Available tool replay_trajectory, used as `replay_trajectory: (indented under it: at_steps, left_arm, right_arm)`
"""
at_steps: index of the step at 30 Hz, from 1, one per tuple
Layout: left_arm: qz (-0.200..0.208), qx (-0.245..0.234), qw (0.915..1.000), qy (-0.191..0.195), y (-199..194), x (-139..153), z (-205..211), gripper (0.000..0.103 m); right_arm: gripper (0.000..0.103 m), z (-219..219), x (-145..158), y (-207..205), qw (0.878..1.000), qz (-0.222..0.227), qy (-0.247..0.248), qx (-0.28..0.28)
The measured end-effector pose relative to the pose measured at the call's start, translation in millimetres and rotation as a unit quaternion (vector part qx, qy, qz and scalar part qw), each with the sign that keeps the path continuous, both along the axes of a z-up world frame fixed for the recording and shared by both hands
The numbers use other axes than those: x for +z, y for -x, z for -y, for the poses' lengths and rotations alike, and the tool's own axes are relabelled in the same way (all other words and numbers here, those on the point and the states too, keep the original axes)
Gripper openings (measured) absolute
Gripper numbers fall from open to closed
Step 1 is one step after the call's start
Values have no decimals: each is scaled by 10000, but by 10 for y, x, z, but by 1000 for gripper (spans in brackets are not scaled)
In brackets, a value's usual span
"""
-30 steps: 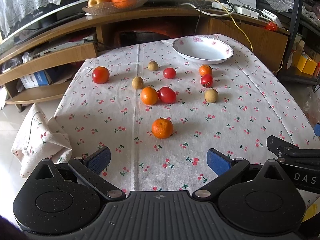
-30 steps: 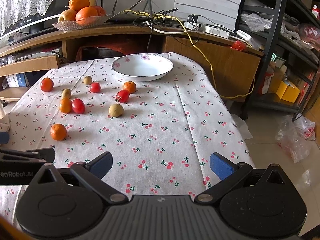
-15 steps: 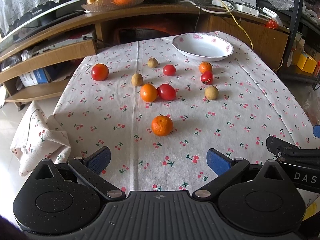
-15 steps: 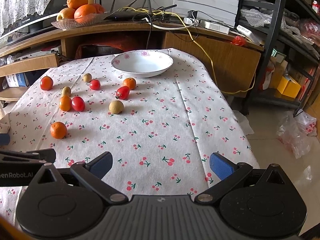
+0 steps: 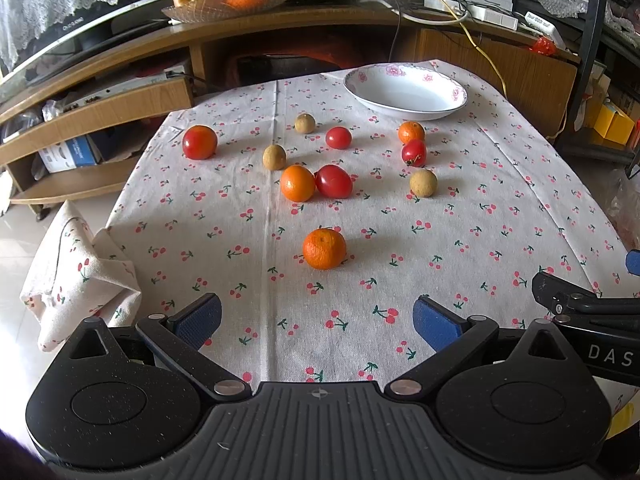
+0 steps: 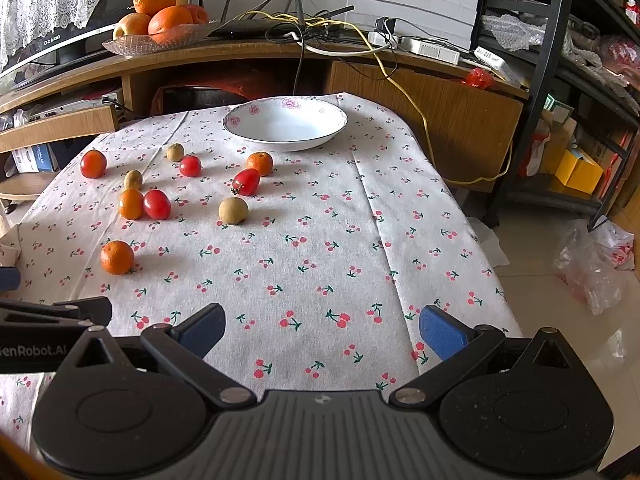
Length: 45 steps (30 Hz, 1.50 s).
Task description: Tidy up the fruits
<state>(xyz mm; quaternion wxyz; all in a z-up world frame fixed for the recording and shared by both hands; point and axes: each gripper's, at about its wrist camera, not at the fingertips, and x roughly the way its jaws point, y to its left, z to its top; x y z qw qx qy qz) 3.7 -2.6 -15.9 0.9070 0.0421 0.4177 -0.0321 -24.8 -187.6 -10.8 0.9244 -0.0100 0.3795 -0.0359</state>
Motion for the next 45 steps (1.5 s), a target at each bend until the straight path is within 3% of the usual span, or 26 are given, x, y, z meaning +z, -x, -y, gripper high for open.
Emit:
replay_trajectory:
  at_steps: [30, 45]
  left_arm:
    - [-158, 34, 9999, -42, -39, -39, 22, 99]
    - [-102, 70, 9996, -266, -44, 63, 83, 98]
  right_arm:
    - [103, 0, -39, -59, 9997, -218, -138, 19]
    - [103, 19, 12, -108, 9991, -335, -254, 73]
